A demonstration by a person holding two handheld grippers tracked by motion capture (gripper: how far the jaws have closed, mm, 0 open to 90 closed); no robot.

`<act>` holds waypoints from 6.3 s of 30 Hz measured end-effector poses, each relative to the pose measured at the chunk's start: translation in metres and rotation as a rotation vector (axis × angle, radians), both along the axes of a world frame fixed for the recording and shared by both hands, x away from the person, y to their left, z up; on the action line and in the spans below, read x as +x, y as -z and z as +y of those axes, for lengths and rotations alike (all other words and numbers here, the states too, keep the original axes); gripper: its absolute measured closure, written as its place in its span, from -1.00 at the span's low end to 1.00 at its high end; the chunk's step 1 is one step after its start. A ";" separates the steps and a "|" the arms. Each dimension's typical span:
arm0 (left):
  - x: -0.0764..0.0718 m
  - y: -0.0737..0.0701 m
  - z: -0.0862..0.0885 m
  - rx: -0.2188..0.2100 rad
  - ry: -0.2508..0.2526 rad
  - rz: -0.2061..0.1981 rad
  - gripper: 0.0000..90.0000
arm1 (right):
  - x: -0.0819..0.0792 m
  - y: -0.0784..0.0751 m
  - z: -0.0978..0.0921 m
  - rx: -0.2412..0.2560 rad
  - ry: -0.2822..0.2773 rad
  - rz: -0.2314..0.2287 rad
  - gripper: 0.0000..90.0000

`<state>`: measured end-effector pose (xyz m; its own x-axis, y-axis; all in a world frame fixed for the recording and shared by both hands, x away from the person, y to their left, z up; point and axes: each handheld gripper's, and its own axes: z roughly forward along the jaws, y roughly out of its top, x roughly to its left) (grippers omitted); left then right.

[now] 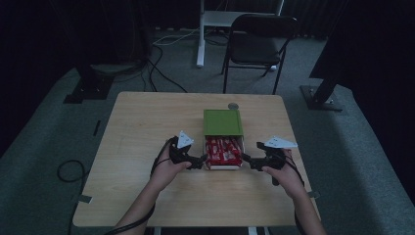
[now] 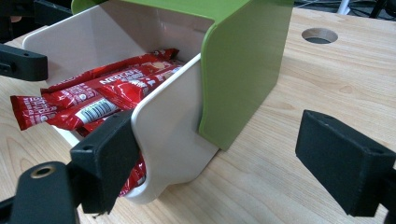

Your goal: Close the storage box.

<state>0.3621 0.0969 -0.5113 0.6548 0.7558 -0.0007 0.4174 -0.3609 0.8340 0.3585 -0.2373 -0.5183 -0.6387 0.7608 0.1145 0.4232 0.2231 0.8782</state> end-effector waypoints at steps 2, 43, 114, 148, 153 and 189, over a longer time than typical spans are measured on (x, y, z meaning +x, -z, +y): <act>0.000 0.000 0.000 0.001 -0.001 0.000 -0.93 | 0.000 0.000 0.000 0.002 0.001 0.001 -0.70; 0.025 -0.002 -0.002 0.011 -0.026 -0.001 -0.93 | 0.025 -0.001 0.003 0.000 0.041 0.004 -0.71; 0.035 -0.010 -0.006 0.005 -0.015 -0.017 -0.94 | 0.033 -0.006 0.004 0.068 0.104 -0.002 -0.71; 0.011 0.009 0.046 0.028 -0.120 0.022 -0.94 | -0.005 0.024 -0.025 0.025 0.149 0.036 -0.71; 0.008 0.013 0.058 0.033 -0.150 0.022 -0.94 | -0.012 0.028 -0.028 0.009 0.148 0.038 -0.71; -0.041 0.042 0.142 0.081 -0.421 0.098 -0.94 | -0.051 0.056 -0.051 -0.077 0.181 0.089 -0.71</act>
